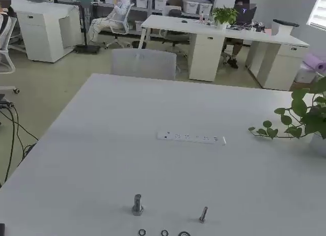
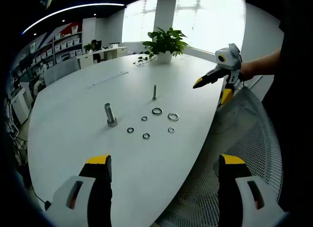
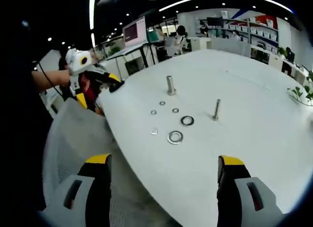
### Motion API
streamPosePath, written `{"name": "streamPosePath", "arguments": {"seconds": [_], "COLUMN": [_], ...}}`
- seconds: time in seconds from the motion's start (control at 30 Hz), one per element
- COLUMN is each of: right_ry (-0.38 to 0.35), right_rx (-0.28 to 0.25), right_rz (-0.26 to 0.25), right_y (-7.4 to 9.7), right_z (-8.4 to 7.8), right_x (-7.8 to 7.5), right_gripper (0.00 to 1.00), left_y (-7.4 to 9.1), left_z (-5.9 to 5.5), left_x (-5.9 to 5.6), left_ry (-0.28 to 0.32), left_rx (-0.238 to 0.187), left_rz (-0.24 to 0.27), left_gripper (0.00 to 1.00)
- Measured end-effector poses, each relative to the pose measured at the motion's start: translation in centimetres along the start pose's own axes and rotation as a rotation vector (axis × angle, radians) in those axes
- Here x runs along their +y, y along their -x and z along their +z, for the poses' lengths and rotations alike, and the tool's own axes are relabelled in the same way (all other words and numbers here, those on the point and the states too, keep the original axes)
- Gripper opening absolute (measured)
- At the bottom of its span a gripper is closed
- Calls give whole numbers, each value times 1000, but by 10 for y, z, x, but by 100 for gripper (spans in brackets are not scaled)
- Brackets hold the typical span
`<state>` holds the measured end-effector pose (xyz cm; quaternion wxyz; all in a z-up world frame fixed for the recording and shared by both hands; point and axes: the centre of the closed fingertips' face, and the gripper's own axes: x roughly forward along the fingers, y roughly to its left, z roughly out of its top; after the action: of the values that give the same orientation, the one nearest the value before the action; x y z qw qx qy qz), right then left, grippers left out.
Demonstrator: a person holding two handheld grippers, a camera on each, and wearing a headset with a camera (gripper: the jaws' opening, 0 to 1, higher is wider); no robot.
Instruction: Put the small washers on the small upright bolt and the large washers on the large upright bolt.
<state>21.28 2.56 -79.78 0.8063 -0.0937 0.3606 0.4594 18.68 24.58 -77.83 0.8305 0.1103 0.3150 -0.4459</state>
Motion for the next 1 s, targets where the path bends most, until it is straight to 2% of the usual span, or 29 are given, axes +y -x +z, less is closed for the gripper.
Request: {"name": "streamPosePath", "arguments": {"seconds": [0.13,0.27,0.57,0.63,0.73,0.87,1.0], "right_ry": [0,18,37,39,52,81,109], "right_rx": [-6,11,-1,7,19,32,60], "right_rz": [15,28,31,30,24,16,17], "right_y": [-1,-2,2,2,2,2,1], "right_z": [1,-2,4,4,7,12,11], "right_x": [3,7,6,5,3,-2,-6], "right_gripper": [89,89,87,86,85,83,79], "left_y": [1,4,5,5,2,0,-3], "left_z": [2,1,4,8,6,12,11], "left_x": [-1,0,-2,-2,0,-3,-5], "left_ry": [15,19,33,40,37,33,26], "left_rx": [-17,-15,-13,-28,-20,-46,-37], "left_rz": [3,22,28,27,41,30,30], "left_gripper": [91,91,91,91,93,92,92]}}
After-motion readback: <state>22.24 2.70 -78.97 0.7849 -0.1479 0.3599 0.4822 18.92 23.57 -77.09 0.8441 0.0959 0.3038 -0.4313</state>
